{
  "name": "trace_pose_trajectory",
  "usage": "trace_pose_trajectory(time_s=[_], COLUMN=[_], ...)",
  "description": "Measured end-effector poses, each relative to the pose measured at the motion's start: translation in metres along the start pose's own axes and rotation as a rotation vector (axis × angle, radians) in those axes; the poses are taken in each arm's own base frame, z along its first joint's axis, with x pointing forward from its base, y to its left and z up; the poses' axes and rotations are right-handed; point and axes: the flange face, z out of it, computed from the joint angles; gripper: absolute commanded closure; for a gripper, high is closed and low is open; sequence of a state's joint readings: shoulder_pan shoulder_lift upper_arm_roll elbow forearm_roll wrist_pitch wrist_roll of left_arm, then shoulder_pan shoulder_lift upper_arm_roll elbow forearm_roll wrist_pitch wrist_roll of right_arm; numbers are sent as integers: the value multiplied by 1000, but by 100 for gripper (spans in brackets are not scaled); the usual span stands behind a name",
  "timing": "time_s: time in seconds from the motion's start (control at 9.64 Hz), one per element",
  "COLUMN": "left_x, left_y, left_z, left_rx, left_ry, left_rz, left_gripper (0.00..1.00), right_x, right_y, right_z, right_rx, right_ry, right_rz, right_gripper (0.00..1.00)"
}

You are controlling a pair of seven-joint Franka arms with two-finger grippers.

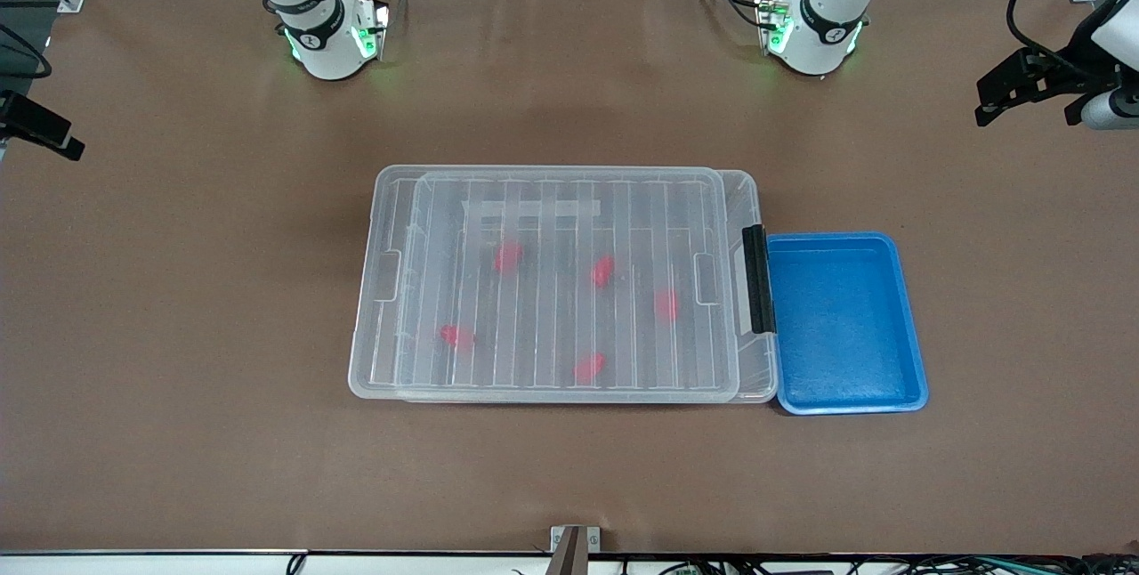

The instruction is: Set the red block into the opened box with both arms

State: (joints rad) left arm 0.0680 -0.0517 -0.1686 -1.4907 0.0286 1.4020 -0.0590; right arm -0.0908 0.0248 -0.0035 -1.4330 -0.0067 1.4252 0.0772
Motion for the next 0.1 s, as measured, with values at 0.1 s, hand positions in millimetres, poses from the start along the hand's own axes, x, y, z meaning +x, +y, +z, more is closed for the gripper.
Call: trace_pose_trajectory(time_s=[0.1], left_x=[0], left_y=[1], left_z=[0], left_rx=[0], left_ry=[0], left_rz=[2], left_gripper=[0], right_x=[1], right_y=[3], right_z=[6], right_rx=[1], right_ry=[6], right_rz=[6], right_gripper=[0])
